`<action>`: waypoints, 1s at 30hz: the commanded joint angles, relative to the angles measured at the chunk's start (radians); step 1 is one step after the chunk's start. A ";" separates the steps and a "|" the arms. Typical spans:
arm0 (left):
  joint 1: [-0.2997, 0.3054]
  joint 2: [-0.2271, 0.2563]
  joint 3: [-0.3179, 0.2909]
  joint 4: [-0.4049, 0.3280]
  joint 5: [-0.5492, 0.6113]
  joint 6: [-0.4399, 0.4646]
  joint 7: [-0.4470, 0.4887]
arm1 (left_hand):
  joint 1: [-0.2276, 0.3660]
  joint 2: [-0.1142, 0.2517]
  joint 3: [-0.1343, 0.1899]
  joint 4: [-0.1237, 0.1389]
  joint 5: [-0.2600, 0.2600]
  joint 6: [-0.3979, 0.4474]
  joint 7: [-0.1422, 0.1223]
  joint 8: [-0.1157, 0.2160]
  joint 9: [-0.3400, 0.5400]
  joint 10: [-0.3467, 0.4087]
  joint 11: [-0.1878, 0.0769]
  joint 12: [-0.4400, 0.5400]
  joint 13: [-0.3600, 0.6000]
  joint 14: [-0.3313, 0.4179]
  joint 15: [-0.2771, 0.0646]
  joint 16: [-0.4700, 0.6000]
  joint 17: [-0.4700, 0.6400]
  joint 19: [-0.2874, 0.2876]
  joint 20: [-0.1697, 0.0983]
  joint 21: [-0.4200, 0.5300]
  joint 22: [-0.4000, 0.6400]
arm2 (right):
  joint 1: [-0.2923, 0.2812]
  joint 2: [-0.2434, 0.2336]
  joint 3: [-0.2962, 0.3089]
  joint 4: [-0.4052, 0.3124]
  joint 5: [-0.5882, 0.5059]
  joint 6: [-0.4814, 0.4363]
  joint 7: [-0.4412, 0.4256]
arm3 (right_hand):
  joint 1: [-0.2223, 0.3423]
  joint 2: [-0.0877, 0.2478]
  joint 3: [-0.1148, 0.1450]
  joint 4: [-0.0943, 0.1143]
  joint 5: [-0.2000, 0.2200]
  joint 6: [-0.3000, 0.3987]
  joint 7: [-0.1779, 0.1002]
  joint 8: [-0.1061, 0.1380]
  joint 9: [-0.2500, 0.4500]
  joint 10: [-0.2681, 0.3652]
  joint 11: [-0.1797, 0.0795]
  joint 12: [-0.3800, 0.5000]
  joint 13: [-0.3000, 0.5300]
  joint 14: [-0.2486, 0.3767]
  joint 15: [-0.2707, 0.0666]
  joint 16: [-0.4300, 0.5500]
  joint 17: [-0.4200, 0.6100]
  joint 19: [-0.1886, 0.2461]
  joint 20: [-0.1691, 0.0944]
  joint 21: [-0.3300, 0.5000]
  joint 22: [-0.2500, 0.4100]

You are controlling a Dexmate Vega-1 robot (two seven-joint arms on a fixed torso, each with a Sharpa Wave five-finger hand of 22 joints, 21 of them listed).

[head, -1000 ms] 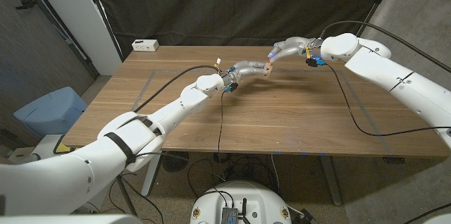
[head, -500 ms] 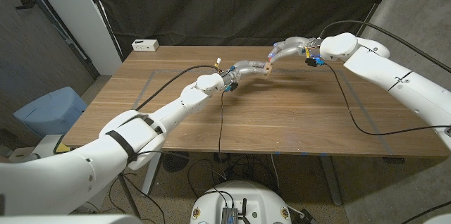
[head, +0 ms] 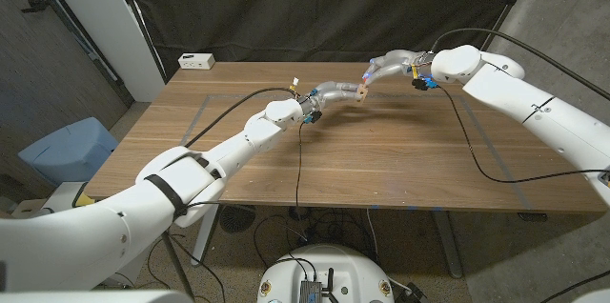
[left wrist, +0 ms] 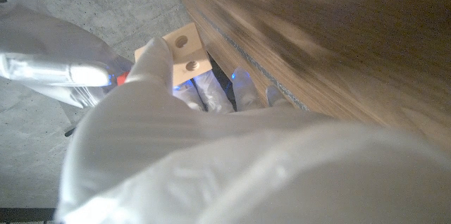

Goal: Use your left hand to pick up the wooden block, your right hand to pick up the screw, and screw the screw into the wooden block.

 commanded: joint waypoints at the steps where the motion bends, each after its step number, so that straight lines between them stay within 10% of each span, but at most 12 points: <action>1: -0.003 -0.004 -0.001 0.010 -0.002 -0.006 -0.005 | -0.001 0.010 0.004 0.006 -0.004 0.008 -0.005 0.005 0.002 -0.001 -0.001 0.003 0.001 0.000 -0.066 -0.002 0.001 -0.004 0.000 0.002 0.003 | -0.002 0.005 -0.001 0.001 -0.005 -0.001 -0.014 | 0.016 0.004 0.004 0.007 -0.003 0.019 -0.004 0.014 0.006 0.011 -0.004 0.007 0.000 0.010 -0.002 0.011 0.003 0.016 -0.003 0.005 0.002; 30: 0.007 0.005 0.000 -0.019 0.000 0.008 0.001 | -0.001 0.010 0.004 0.006 -0.004 0.007 -0.004 0.005 0.002 -0.001 -0.001 0.003 0.001 0.001 -0.066 -0.002 0.001 -0.003 0.000 0.002 0.003 | -0.021 -0.002 0.003 -0.023 -0.012 -0.019 -0.038 | 0.035 0.008 0.000 0.009 -0.012 0.066 -0.012 0.065 0.033 0.052 -0.013 0.010 0.000 0.033 -0.004 0.017 0.004 0.029 -0.004 0.005 0.002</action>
